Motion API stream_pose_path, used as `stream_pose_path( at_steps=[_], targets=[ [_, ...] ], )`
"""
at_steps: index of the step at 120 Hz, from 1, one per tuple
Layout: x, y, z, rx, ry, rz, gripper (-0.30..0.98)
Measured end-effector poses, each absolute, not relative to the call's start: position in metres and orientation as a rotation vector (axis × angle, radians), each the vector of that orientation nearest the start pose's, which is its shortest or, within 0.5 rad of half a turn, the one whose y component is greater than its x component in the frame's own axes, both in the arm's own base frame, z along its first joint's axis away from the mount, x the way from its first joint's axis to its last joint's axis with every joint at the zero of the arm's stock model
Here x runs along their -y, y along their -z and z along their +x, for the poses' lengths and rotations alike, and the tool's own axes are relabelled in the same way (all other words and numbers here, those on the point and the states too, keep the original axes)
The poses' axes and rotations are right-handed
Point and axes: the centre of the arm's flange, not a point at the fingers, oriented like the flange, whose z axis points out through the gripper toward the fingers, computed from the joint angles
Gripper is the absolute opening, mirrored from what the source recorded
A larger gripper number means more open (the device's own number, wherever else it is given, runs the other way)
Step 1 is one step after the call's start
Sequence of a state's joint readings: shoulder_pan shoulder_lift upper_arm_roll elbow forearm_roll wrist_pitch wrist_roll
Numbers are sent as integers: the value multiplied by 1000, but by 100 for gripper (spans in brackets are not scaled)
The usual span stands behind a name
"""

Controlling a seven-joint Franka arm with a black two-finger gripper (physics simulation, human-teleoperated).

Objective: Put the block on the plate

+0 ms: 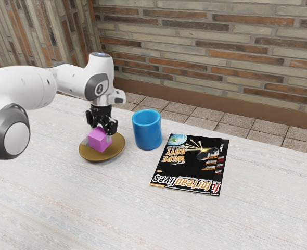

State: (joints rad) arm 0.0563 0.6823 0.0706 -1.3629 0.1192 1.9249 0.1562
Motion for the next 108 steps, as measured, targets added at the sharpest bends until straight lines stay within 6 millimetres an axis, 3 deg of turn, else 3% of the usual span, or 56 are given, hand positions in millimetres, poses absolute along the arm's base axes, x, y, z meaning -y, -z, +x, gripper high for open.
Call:
stream_pose_path(
  at_steps=[33,65,108],
  targets=[
    [-91,-307,711,-228,-231,-3003,55],
    [-91,-324,707,-282,-232,-3000,65],
    [-65,-404,698,-362,-115,-3013,68]
  ],
)
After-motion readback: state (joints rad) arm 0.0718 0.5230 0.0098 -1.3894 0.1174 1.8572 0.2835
